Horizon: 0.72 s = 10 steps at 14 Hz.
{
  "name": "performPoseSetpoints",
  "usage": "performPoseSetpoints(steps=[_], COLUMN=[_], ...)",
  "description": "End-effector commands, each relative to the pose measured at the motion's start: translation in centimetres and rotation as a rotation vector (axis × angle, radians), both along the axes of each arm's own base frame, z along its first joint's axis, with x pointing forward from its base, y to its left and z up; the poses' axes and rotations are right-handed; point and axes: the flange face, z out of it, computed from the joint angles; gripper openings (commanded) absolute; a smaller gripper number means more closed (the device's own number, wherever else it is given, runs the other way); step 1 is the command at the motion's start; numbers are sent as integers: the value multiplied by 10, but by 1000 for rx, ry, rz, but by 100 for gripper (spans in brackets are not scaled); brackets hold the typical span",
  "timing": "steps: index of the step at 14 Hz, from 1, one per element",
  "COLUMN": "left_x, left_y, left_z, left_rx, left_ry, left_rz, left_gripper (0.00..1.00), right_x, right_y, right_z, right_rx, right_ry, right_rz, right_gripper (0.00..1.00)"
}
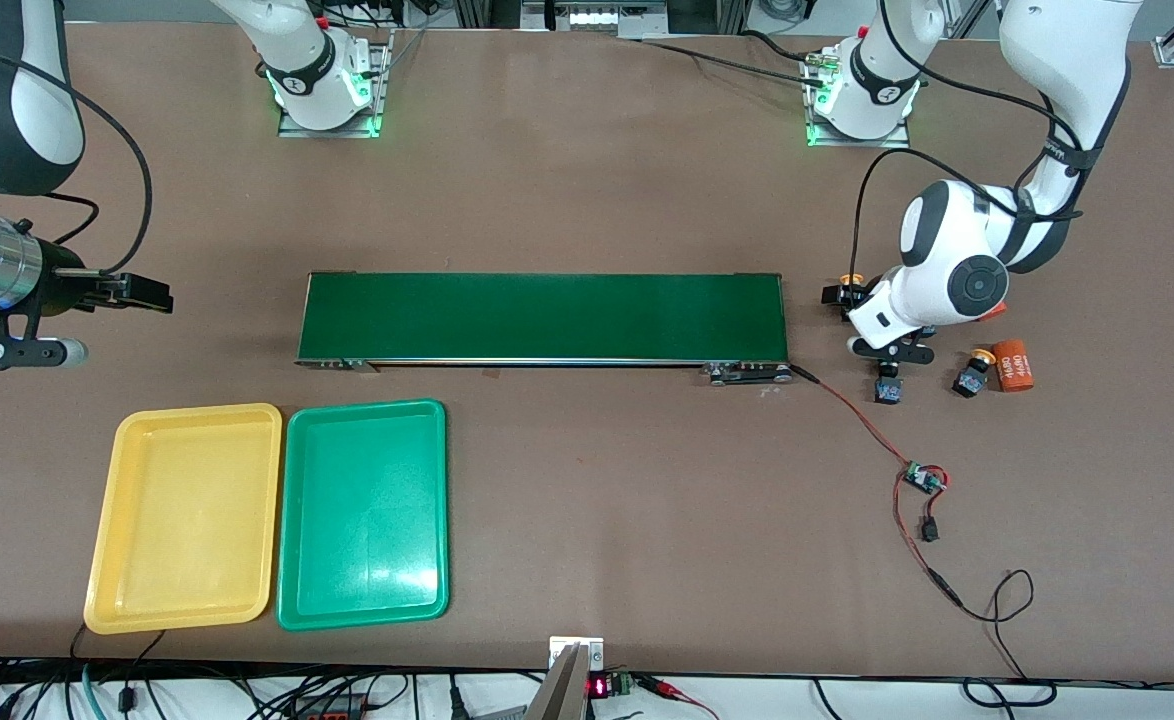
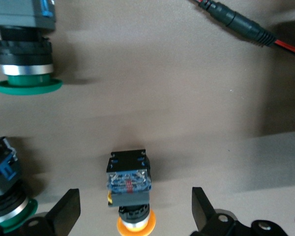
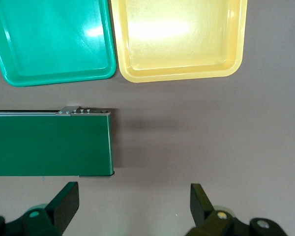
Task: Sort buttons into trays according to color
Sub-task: 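Carry the button to the conveyor end and open the left gripper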
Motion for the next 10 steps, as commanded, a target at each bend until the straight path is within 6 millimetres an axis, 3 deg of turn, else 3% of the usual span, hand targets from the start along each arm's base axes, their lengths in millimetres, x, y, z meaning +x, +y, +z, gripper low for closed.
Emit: performPoseSetpoints(steps=[1,3,8,10], left_x=[-2,-3,-7,-2], left_y=[-1,0,5,5], left_z=[-12,-15,-15,4], left_rx=[-9,-9,-8,-4], left_ry=[-1,5,32,9], left_rz=[-10,-9,-5,-12], left_gripper=[99,91,21,4], right_x=[-3,-3,1,2], right_y=[-3,5,12,2], right_z=[8,11,25,31], right_rx=[-4,-10,-85,-45], right_ry=[-1,-8,-46,-58], right_rz=[1,20,50,14], right_gripper=[100,100,100,100])
